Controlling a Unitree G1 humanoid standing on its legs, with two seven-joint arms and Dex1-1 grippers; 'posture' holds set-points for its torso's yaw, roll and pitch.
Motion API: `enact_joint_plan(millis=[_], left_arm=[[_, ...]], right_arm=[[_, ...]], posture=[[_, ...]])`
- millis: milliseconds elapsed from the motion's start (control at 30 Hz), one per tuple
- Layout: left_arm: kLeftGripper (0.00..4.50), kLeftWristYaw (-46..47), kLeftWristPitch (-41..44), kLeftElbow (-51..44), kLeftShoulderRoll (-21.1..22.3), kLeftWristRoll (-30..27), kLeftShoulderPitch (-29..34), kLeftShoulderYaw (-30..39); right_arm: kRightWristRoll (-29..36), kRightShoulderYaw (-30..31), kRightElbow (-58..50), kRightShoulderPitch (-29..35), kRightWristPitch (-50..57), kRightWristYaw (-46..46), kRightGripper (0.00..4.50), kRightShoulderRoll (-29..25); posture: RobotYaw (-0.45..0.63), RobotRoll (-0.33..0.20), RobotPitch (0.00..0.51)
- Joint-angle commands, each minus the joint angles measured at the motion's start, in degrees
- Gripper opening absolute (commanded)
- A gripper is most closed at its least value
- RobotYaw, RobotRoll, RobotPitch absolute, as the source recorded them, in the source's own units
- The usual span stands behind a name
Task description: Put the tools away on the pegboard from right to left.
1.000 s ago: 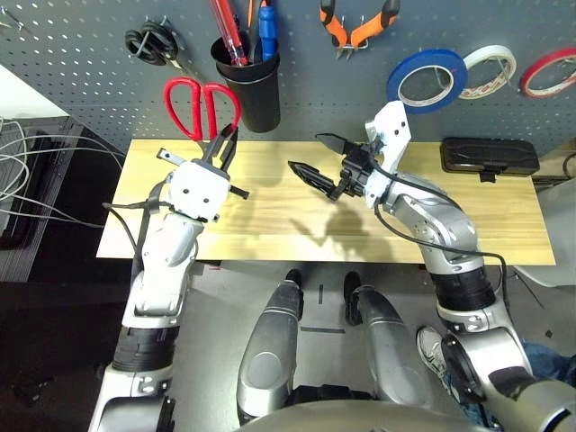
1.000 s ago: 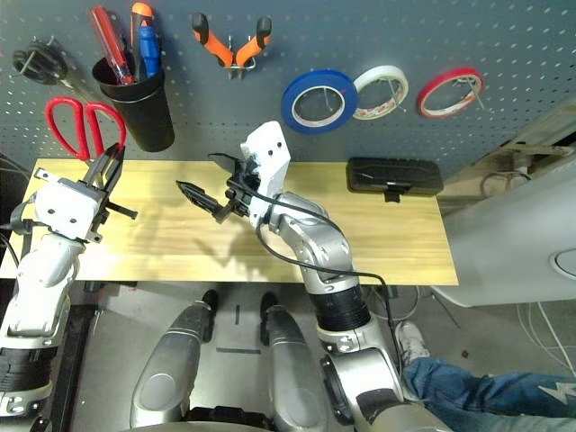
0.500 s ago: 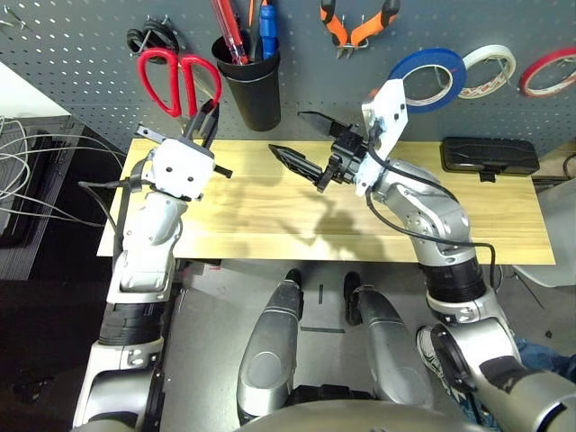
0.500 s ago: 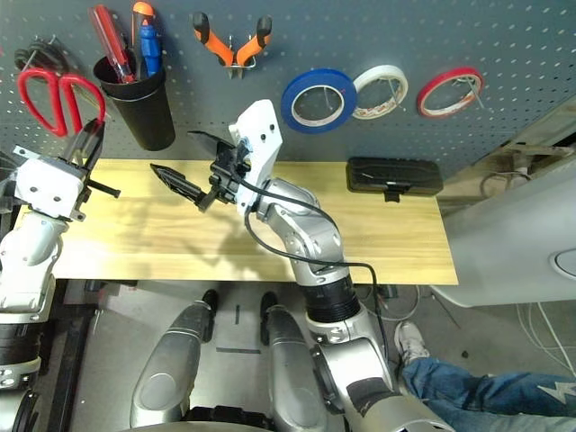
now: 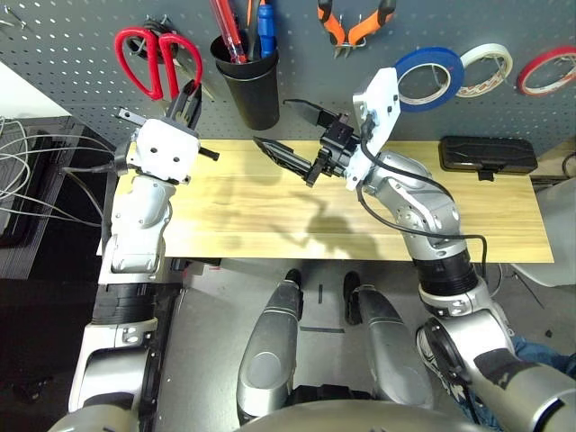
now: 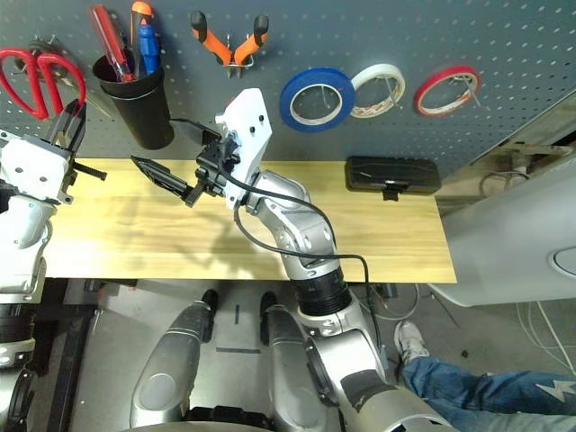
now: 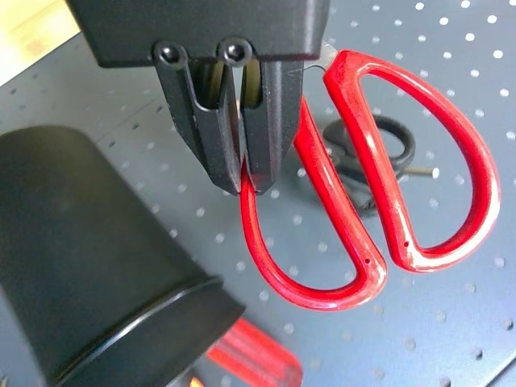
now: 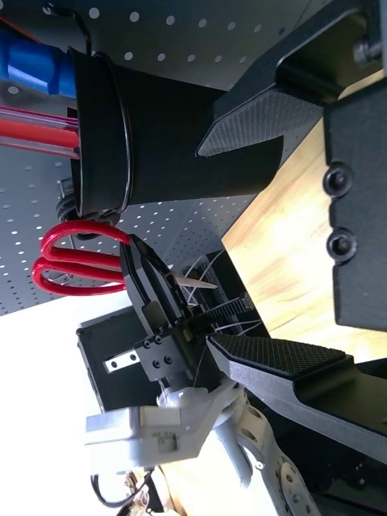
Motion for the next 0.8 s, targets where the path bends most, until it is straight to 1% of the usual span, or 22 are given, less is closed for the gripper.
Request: enact_joint_plan(millis=[33,300,433,567,600,800], left_arm=[[0.01,-0.1,-1.5,2.9,1.1,-0.5,-0.5,1.0],[0.01,-2.8,-1.0,10.2,1.1,-1.9,-2.9,-0.1],[0.01,-4.6,1.8,12.5,0.8,-2.8,-3.4,-0.8],[1.15,-4.8,1.9,13.5,0.4,-3.1,-3.5,-1.0],[1.57,-4.9,1.5,13.5,0.0,-3.5,-3.3,-0.9],[3.57,-6.7,0.4,12.5,-1.3,-4.6,-0.1,-1.9]], right_arm=[[0.3,1.1,0.0,0.1,-0.3,0.5,4.50,0.3],[0.0,0.8,0.6,-0.1,-0.2,-0.1,4.50,0.2],[-0.1,0.6,0.9,-0.2,-0.2,-0.5,4.50,0.2],[-0.2,0.5,1.2,0.0,-0.2,-1.0,4.50,0.2],[-0.3,0.3,1.5,0.0,-0.1,-1.3,4.50,0.1],[-1.3,-0.9,3.0,2.0,0.3,-3.6,4.50,-1.6]], posture=[[0.15,0.000,0.323],[0.14,0.000,0.321],[0.14,0.000,0.322],[0.14,0.000,0.323],[0.14,0.000,0.323],[0.14,0.000,0.320]])
